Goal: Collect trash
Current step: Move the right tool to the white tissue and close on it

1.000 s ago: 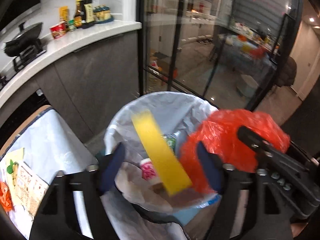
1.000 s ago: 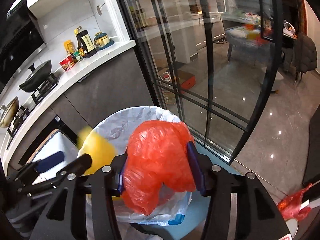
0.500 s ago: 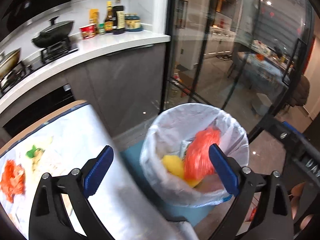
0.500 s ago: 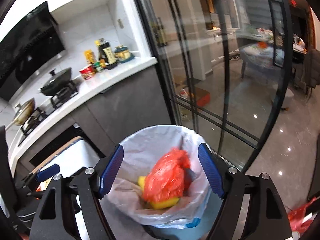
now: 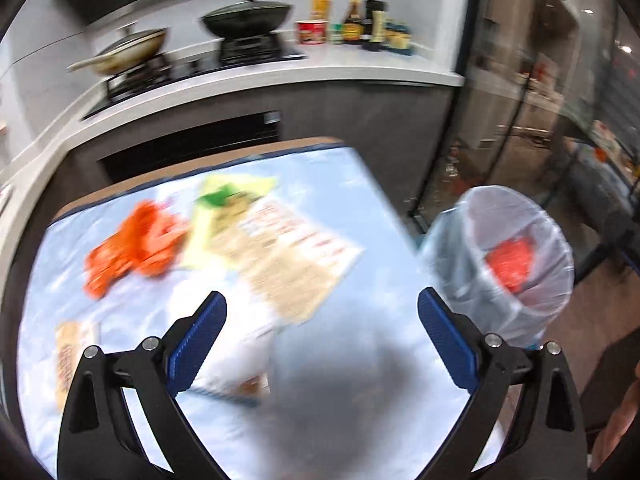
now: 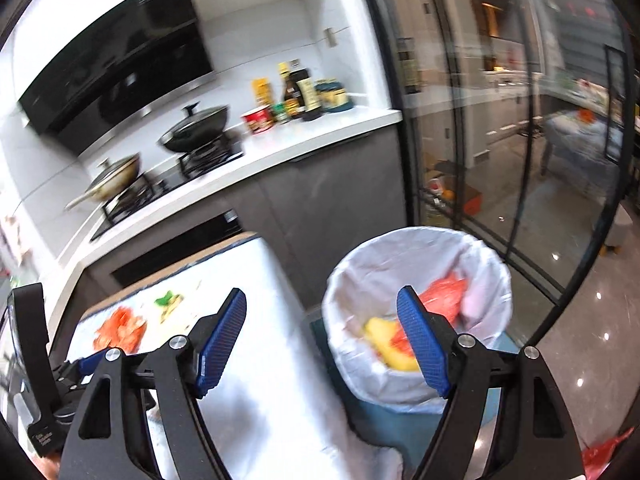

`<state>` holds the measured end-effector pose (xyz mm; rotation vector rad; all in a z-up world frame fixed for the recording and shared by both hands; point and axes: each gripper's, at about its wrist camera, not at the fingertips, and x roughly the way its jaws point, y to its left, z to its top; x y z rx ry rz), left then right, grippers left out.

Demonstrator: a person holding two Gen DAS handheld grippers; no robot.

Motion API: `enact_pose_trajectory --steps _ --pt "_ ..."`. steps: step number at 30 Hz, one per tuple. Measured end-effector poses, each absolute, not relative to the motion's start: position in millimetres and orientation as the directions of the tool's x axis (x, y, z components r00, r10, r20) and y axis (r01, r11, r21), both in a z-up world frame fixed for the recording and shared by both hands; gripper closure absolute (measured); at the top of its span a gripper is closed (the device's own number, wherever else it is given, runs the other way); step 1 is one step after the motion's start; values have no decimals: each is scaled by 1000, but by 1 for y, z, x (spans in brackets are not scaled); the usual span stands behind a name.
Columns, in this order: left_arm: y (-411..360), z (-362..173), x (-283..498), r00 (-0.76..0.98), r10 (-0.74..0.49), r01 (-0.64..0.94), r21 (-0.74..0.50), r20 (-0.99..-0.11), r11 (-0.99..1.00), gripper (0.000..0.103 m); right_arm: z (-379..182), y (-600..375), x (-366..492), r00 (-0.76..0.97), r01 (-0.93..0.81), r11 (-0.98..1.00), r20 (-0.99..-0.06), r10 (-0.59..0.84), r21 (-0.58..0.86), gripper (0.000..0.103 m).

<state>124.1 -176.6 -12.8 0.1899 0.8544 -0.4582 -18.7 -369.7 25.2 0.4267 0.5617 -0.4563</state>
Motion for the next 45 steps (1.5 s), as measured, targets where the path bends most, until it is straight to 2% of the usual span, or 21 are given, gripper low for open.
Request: enact_pose_trajectory --steps 15,35,40,42,45 --pt "-8 -41 123 571 -141 184 -41 -809 982 11 -3 -255 22 738 325 920 -666 -103 218 28" --pt "78 -67 130 558 -14 15 -6 -830 1000 11 -53 -147 103 670 108 990 -742 -1 96 28" --pt "93 -71 138 551 5 -18 -6 -835 1000 11 -67 -138 130 652 97 993 -758 -11 69 32" --pt "95 -72 139 548 7 -21 -6 -836 1000 11 -74 -138 138 638 102 993 -770 -20 59 40" --pt "96 -73 141 547 2 -18 -10 -837 1000 11 -84 -143 145 617 120 992 -786 -35 50 46"
